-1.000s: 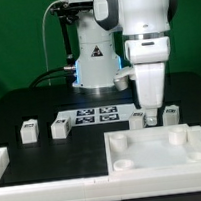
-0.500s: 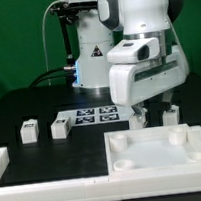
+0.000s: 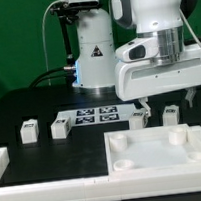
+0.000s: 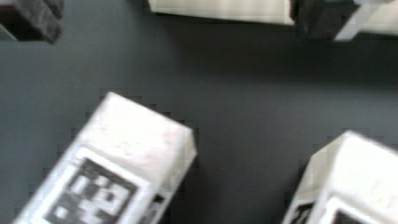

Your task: Assemble one leg

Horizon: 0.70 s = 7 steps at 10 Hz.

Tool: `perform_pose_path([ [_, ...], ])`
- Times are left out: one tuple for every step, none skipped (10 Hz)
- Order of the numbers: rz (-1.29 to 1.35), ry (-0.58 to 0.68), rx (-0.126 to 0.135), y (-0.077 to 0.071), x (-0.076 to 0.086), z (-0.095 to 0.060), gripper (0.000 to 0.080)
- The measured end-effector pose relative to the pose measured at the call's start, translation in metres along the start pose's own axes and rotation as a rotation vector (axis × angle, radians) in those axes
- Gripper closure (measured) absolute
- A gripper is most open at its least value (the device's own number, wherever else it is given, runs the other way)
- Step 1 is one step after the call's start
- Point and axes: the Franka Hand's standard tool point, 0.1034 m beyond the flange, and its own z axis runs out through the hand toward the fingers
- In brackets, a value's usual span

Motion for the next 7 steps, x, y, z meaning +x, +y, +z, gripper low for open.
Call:
perform_pose_path([
  [0.094,0.0,0.007,-0.0015,-0.0008,0.0008,0.015],
  [0.128,-0.001,0.011,-0.0026,-0.0009,0.0009,0.015],
  [0.112,-0.001,0.01,-0.0025,-0.0009,0.001,0.015],
  [0.112,-0.002,0.01,-0.0025,-0.001,0.0011,0.015],
  [0.132,-0.002,0.011,-0.0027,-0.0012,0.0012,0.015],
  [0.123,-0.002,0.011,-0.0026,-0.0012,0.0013,0.015],
  [0.198,-0.004,0.015,-0.003,-0.0016,0.0015,0.015],
])
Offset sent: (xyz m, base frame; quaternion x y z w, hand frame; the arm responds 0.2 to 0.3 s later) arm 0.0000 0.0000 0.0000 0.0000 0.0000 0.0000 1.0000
